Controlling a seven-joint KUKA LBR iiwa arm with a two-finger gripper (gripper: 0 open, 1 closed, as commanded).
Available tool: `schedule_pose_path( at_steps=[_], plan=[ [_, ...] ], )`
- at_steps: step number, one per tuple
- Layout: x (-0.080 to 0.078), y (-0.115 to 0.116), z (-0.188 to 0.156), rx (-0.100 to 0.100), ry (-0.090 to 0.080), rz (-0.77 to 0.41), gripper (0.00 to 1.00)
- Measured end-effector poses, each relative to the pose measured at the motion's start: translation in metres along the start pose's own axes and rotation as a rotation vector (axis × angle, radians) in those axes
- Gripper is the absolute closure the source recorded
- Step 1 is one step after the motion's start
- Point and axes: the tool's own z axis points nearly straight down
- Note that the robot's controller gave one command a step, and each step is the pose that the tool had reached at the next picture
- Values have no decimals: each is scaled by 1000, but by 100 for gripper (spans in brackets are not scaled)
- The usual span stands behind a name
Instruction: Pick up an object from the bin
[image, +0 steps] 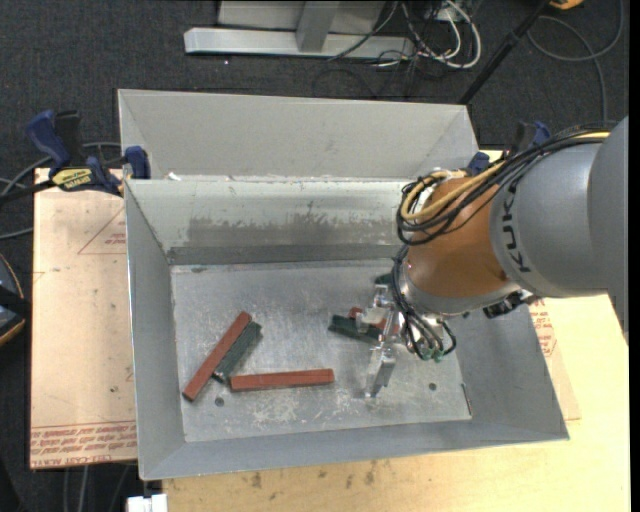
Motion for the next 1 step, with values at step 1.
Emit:
schedule_pose_path(
  at_steps=[1],
  plan=[
    [-1,0,0,0,-5,0,0]
  ],
)
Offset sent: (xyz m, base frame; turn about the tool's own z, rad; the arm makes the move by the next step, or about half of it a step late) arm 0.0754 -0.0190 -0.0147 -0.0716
